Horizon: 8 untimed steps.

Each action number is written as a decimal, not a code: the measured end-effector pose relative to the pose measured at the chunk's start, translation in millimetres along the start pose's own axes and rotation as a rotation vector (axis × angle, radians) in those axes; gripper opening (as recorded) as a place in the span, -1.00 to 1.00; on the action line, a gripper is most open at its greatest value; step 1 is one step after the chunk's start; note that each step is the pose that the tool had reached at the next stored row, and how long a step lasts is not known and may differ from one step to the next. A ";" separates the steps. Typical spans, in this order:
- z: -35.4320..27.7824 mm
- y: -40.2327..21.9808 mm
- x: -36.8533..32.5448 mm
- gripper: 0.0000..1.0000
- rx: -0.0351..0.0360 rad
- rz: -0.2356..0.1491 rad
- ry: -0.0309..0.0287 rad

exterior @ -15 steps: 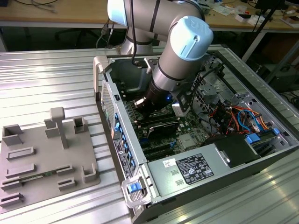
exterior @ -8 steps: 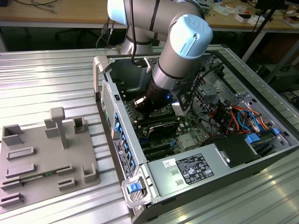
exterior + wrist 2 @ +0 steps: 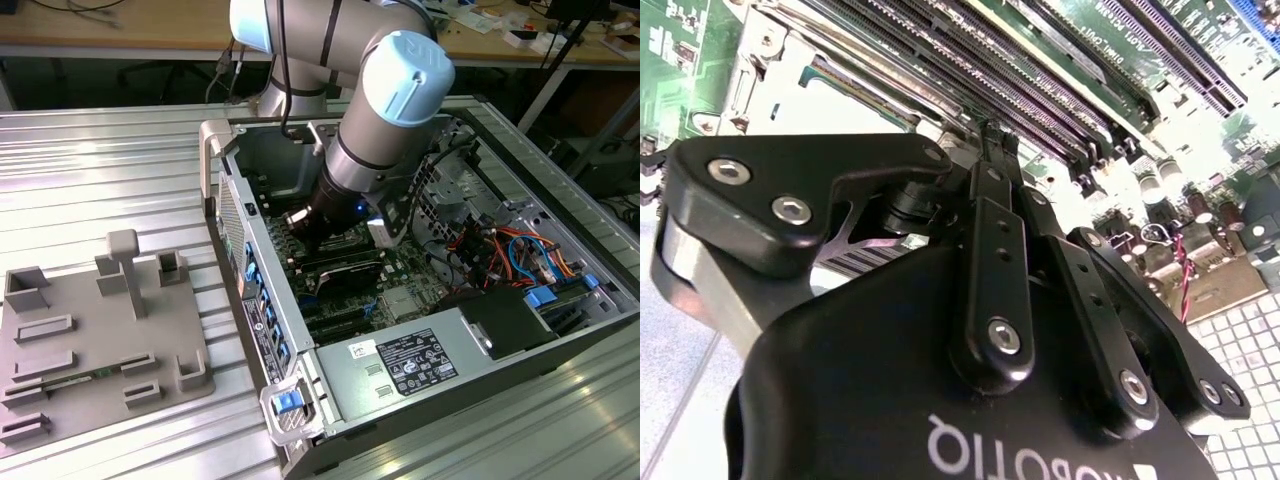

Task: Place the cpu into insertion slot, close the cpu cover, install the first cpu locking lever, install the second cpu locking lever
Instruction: 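Install the second cpu locking lever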

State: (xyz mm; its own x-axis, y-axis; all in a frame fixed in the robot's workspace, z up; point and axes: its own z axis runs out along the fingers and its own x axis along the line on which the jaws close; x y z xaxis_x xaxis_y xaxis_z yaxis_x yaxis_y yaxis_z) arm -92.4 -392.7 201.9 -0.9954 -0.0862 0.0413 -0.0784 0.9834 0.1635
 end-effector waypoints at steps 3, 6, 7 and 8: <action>2.1 1.8 -0.2 -0.79 -0.0003 0.000 0.0006; 4.1 2.5 -0.5 -0.79 -0.0014 -0.001 0.0002; 4.3 2.4 -0.4 -0.79 -0.0011 -0.001 0.0003; 4.4 2.1 -0.3 -0.79 -0.0014 -0.001 0.0001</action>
State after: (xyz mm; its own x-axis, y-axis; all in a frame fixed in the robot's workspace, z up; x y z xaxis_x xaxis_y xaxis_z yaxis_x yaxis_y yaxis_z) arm -92.5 -390.0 197.9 -0.9954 -0.0868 0.0413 -0.0789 0.9832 0.1649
